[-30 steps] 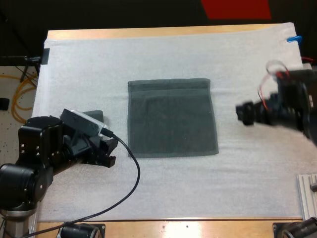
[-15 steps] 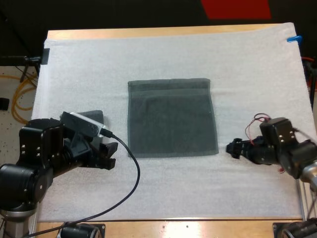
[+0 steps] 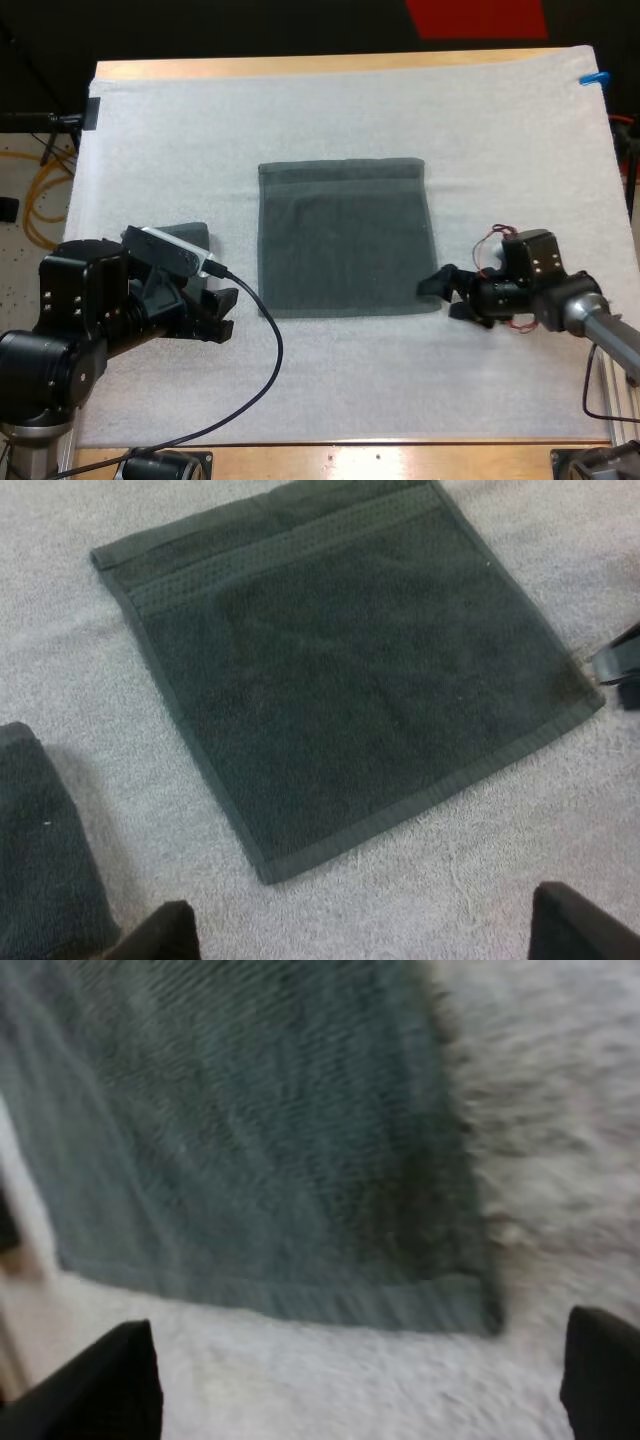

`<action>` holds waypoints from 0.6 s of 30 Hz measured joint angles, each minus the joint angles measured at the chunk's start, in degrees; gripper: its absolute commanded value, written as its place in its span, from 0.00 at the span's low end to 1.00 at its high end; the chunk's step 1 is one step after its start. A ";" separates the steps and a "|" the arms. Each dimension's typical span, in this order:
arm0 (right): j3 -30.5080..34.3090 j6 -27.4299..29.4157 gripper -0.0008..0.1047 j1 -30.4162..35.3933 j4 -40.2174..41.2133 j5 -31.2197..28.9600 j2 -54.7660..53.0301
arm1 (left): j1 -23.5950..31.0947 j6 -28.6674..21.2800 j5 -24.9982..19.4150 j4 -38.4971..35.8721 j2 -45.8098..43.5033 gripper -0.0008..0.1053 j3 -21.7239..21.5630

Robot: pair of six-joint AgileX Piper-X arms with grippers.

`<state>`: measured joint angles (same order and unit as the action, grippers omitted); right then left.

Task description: Pick towel from pile fold and stack

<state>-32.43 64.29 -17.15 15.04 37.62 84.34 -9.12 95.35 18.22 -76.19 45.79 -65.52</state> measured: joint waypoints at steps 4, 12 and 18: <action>0.00 -2.11 0.75 0.00 -3.66 3.02 3.17 | 0.00 0.00 0.00 0.00 0.00 0.62 0.00; -0.32 -3.19 0.66 0.33 -7.77 8.57 6.45 | 0.00 0.00 0.00 0.00 0.00 0.62 0.00; -0.28 -4.10 0.09 0.33 -6.94 6.04 7.22 | 0.00 0.12 0.00 0.03 0.00 0.62 0.82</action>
<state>-32.71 60.19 -16.82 8.10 43.65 91.56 -9.12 95.47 18.22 -76.16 45.79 -64.70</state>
